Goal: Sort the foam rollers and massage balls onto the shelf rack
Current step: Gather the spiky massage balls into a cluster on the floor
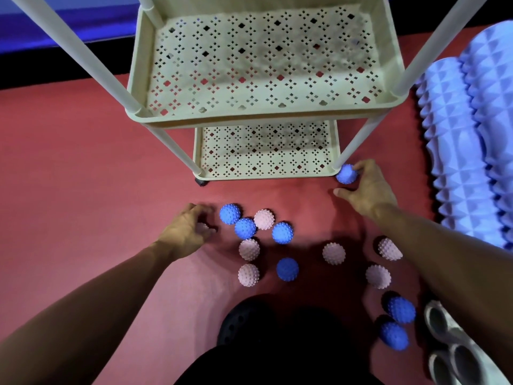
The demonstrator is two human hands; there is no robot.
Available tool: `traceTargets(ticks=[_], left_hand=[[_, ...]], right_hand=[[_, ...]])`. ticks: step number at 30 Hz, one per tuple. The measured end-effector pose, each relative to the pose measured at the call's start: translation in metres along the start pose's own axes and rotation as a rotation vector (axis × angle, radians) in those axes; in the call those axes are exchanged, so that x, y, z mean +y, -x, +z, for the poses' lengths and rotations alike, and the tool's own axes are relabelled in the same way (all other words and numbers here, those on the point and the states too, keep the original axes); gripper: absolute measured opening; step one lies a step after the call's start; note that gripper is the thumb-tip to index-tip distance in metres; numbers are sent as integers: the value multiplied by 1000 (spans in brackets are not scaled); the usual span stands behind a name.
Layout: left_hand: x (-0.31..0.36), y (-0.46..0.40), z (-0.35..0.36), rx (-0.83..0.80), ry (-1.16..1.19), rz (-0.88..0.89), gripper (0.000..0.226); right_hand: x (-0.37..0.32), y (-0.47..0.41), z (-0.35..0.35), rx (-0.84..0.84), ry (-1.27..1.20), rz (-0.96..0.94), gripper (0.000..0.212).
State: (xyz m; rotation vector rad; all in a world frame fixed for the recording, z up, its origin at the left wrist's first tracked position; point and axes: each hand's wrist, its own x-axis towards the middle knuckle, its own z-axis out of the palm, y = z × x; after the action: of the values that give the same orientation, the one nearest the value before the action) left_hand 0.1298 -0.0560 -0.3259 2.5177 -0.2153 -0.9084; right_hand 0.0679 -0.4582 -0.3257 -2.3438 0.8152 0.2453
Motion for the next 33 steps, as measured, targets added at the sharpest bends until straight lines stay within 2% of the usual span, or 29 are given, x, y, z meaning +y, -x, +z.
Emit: traceTargets(ticks=[2,6,10,14,20,26,29,33], left_hand=[[-5,0,2,-8,-13,-34,41],[-18,0,4,15,73,-160,43],[-20,-2,7,-63,237,-278,43],[13,6,7,0,364,-220,38],[1,5,23,-122,465,-204,39],[9,4,29,-164,485,-192,45],[11,6,33,-147,510,-185,37],[12,7,34,-146,476,-162,38]], right_hand=[[0,0,1,17,-10,61,66],[6,-3,2,-16,-5,102,69],[9,0,4,-71,58,130,50],[0,24,12,-60,12,50,34],[-31,52,44,-308,-62,-67,18],[-52,55,65,-401,-56,-44,38],[-52,56,65,-455,-20,-42,45],[-44,53,62,-481,-17,-51,51]])
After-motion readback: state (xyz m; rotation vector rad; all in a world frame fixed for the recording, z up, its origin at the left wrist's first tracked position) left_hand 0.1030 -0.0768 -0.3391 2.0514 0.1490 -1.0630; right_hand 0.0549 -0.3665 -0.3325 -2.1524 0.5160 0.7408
